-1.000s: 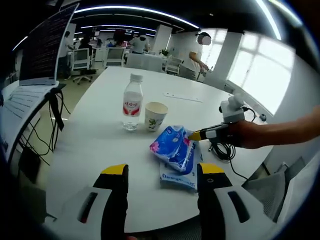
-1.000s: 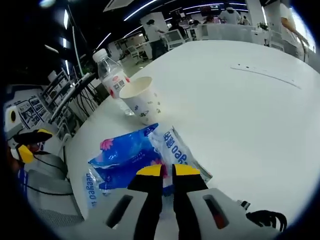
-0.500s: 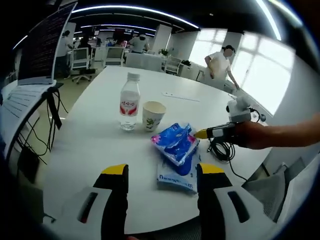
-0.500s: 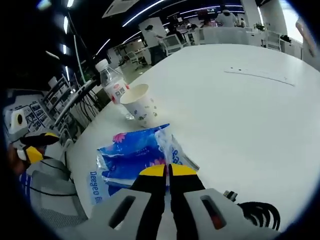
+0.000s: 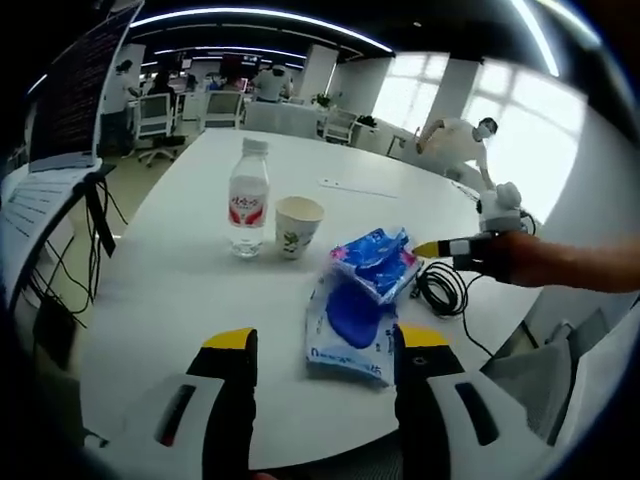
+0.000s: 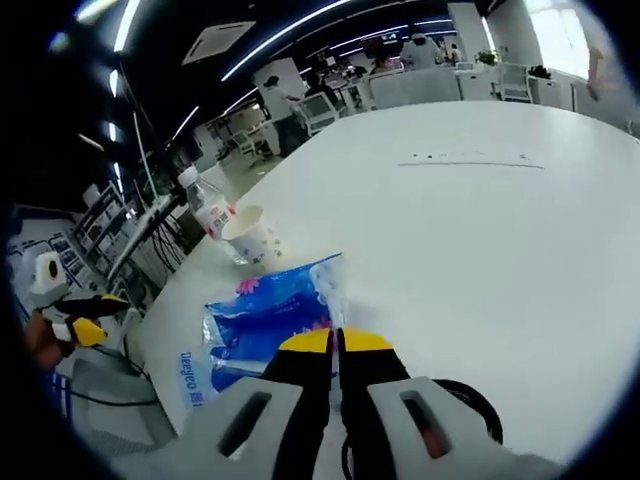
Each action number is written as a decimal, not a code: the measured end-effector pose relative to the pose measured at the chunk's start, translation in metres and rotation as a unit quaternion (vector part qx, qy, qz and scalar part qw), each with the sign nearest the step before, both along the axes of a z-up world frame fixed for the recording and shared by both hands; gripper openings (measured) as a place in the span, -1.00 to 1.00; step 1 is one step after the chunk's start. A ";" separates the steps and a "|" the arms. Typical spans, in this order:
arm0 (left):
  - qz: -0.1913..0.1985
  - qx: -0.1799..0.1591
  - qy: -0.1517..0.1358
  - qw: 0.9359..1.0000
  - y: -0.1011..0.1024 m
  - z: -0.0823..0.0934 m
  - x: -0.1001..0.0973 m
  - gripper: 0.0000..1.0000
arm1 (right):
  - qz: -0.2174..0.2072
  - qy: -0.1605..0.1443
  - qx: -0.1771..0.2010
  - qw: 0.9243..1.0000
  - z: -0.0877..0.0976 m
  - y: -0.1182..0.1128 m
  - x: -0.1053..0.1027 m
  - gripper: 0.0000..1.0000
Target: Arrange the tabletop items into an orderly group along one side of the table until the central work area is clear of visible clutter.
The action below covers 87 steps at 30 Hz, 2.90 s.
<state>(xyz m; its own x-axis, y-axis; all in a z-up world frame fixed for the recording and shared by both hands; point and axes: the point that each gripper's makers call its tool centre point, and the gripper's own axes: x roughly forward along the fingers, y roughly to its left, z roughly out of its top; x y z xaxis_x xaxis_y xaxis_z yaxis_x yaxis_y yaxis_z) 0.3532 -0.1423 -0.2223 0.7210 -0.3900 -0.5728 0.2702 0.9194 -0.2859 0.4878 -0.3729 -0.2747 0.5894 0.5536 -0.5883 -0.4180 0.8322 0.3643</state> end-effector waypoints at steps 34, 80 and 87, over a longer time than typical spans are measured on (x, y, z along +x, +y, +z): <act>-0.001 0.000 0.003 1.000 -0.009 0.001 0.006 0.11 | -0.099 -0.046 0.029 0.994 0.062 -0.074 0.048 -1.00; 0.004 0.009 0.010 1.000 -0.011 0.000 0.006 0.11 | -0.157 0.001 0.011 0.988 0.013 -0.147 0.048 -1.00; 0.007 0.011 0.009 1.000 -0.008 0.002 0.006 0.11 | -0.163 0.003 0.011 0.987 0.011 -0.148 0.047 -1.00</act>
